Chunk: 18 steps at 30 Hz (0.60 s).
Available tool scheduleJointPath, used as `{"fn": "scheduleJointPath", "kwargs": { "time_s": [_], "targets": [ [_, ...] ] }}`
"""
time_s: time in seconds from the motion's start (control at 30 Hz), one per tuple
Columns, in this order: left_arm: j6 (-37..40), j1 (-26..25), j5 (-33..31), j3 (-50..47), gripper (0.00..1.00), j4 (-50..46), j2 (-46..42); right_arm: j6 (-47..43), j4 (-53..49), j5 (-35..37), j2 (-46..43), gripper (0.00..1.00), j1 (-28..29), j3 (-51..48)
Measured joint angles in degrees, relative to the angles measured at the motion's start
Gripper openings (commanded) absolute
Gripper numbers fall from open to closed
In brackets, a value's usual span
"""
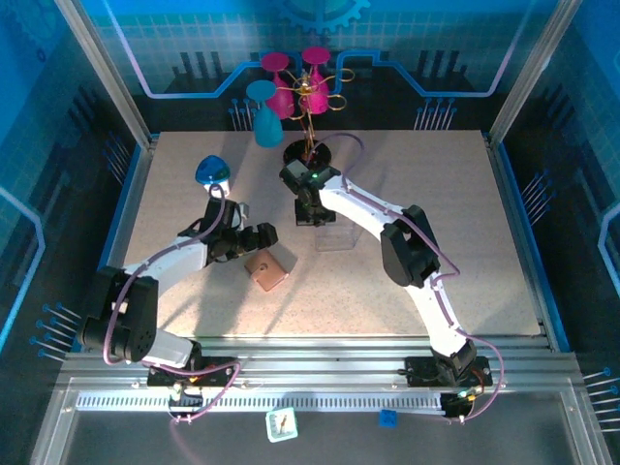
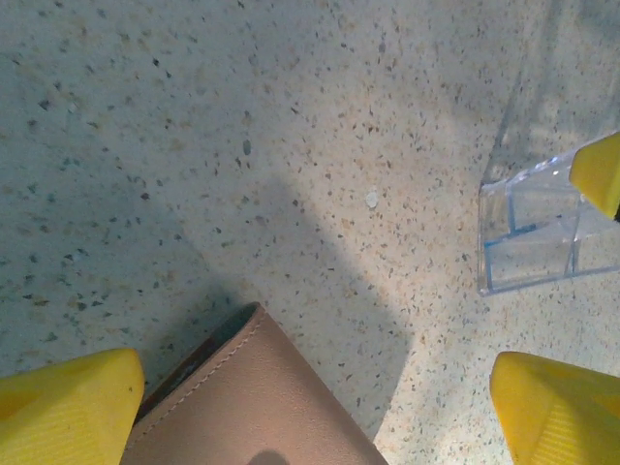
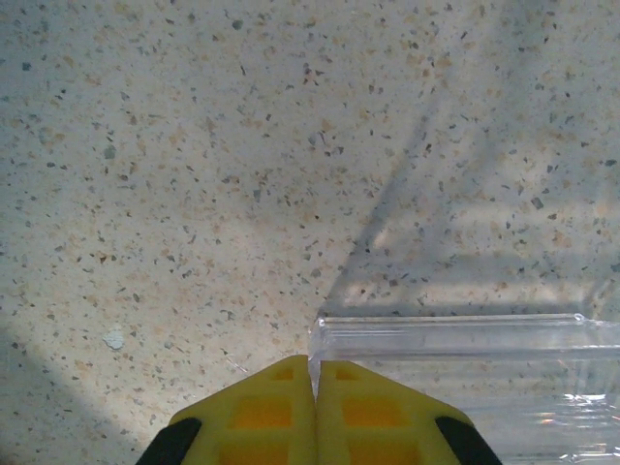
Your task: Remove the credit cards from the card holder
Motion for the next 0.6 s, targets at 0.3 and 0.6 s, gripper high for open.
{"fn": "scheduleJointPath", "kwargs": {
  "time_s": [0.3,0.6],
  "targets": [
    [0.0,-0.5,2.1,1.5,0.93,-0.9,2.9,-0.2,-0.1,0.0,2.5,0.00,-0.9,3.8],
    [0.0,-0.5,2.6,3.5,0.94,-2.7,5.0,-0.2,0.1,0.0,3.5,0.13,-2.3,5.3]
  ]
}}
